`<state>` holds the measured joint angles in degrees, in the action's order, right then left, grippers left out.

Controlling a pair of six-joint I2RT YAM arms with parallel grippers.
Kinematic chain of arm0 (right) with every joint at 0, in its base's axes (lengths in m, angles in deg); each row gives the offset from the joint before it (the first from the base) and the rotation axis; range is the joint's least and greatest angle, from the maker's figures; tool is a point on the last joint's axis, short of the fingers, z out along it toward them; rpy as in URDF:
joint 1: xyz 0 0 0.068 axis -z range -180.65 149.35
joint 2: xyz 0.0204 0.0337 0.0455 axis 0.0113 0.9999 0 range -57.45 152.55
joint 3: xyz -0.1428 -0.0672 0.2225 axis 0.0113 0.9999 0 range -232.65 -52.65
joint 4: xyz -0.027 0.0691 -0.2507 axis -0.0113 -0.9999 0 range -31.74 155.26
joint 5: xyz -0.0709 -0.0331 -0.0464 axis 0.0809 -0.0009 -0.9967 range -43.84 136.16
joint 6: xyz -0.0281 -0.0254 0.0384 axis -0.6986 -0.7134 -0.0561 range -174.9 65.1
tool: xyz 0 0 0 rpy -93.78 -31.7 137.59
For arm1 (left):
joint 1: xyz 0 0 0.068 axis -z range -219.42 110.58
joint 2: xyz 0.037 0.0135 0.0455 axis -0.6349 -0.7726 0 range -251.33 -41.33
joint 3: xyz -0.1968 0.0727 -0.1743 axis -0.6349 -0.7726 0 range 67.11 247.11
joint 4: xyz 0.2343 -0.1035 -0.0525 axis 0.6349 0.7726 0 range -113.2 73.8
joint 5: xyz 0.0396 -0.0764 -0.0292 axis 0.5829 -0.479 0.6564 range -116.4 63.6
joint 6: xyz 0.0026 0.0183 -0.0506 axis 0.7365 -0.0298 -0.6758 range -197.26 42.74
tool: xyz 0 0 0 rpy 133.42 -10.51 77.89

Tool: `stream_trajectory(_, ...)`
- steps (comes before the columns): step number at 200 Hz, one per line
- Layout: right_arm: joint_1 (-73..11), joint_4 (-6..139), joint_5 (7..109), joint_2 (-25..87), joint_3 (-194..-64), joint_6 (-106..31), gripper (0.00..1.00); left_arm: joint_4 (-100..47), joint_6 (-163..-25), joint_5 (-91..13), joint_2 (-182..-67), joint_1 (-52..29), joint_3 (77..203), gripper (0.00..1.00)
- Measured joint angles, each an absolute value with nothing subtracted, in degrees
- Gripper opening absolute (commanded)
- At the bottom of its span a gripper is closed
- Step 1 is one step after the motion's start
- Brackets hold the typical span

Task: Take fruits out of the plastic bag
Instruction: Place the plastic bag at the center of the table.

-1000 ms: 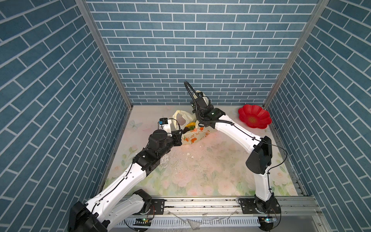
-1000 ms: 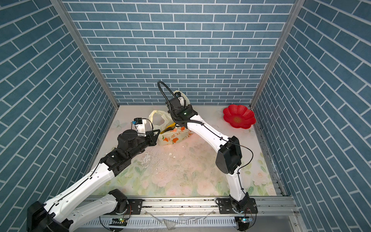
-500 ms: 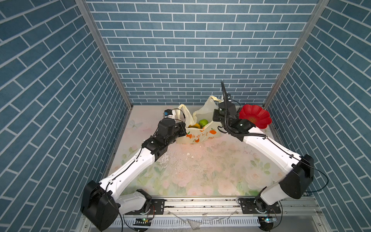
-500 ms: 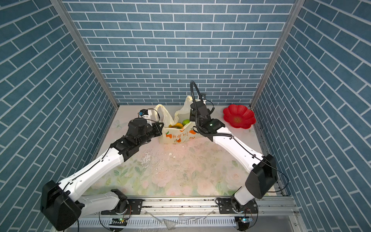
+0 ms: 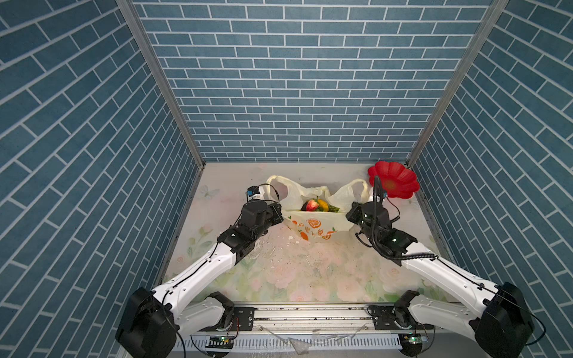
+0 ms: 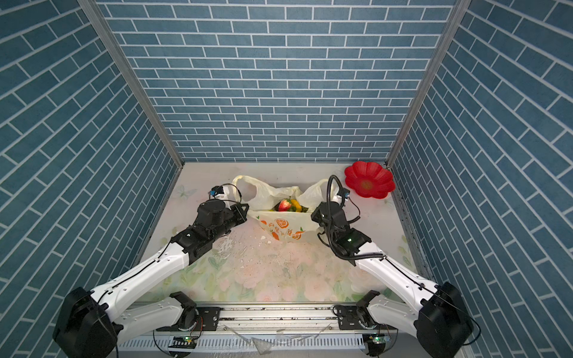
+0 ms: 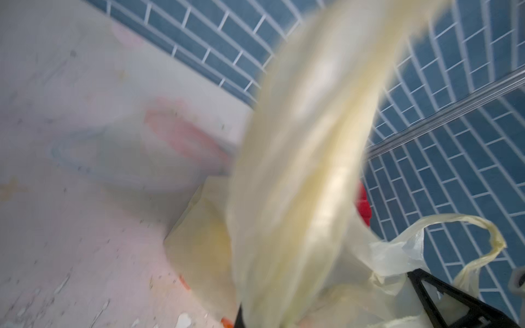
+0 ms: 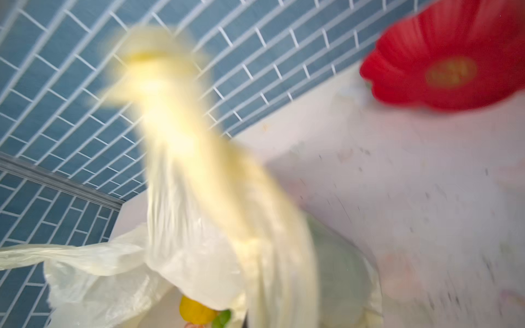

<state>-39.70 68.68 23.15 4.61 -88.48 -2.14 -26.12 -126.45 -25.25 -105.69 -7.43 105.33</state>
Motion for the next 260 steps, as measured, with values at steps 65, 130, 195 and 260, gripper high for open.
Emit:
stream_trajectory(65,-39.5,73.5,24.5,2.8,-78.6,6.5,0.00,-23.7,-128.5,-30.0,-111.2,-7.1,102.1,0.66)
stream_trajectory(130,-39.8,73.4,24.5,2.8,-81.4,3.6,0.00,3.5,-119.4,-21.9,-96.1,-5.1,113.8,0.90)
stream_trajectory(195,-41.5,73.4,23.9,4.4,-84.2,0.2,0.00,28.5,-109.6,-15.1,-97.8,-1.2,133.8,0.90)
stream_trajectory(260,-43.2,73.4,22.6,4.2,-84.2,-1.0,0.00,29.7,-101.7,-6.8,-124.8,9.3,155.4,0.90)
